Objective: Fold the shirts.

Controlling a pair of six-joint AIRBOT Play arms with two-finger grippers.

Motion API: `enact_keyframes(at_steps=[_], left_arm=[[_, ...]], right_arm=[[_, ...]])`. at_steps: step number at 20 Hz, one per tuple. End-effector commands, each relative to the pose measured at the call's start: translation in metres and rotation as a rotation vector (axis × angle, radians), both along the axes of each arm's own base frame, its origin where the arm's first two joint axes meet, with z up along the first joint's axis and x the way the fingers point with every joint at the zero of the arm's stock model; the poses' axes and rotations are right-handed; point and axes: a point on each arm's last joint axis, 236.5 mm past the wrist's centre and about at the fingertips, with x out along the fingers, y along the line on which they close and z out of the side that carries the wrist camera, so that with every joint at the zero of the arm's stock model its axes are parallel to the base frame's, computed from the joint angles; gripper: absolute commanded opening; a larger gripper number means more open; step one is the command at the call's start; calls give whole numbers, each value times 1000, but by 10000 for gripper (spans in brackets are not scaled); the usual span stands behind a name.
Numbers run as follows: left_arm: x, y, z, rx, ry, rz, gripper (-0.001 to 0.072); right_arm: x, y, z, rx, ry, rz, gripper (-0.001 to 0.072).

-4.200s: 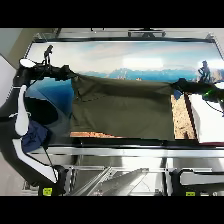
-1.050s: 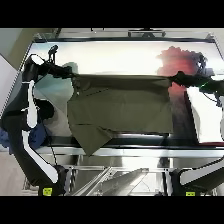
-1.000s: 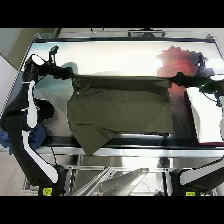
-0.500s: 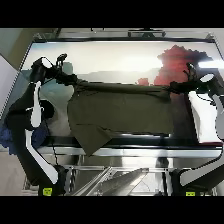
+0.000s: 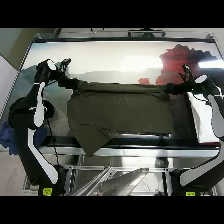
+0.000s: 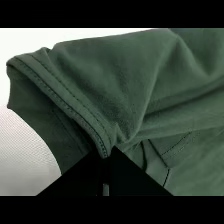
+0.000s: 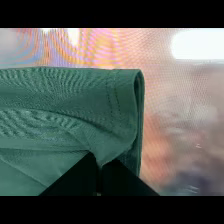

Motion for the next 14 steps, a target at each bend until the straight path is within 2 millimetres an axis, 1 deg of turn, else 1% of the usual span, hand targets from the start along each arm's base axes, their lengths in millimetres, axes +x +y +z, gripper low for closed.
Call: enact_keyframes(at_steps=[1, 2, 3, 5, 6, 7, 8, 9, 10, 11, 12, 14], left_arm=[[-13, 0, 4, 7, 52, -28, 63], [-15, 0, 11, 5, 64, -38, 266], [-19, -1, 21, 2, 77, -51, 340], [-22, 4, 42, -4, 88, -18, 340], [-25, 3, 53, -11, 82, 4, 340], [-30, 7, 63, -12, 79, 29, 340], [-39, 10, 70, -16, 87, 47, 340], [-53, 13, 76, -17, 107, 58, 339], [-72, 15, 80, -19, 138, 62, 339], [-95, 18, 81, -21, 175, 69, 339], [-116, 20, 81, -24, 204, 78, 338], [-170, 23, 77, -31, 260, 92, 338]], right_arm=[[-1, 2, 6, 4, -1, 5, 186], [-4, 5, 13, 15, 3, 11, 387], [-8, 6, 24, 25, 7, 12, 422], [-17, 4, 52, 35, -2, 18, 422], [-24, 1, 69, 42, -4, 22, 422], [-35, -5, 85, 43, 1, 32, 422], [-48, -9, 96, 46, 20, 45, 422], [-66, -14, 103, 58, 58, 58, 422], [-85, -18, 103, 74, 100, 59, 421], [-108, -22, 99, 92, 147, 46, 421], [-130, -27, 92, 109, 183, 26, 422], [-177, -33, 69, 134, 246, -23, 422]])
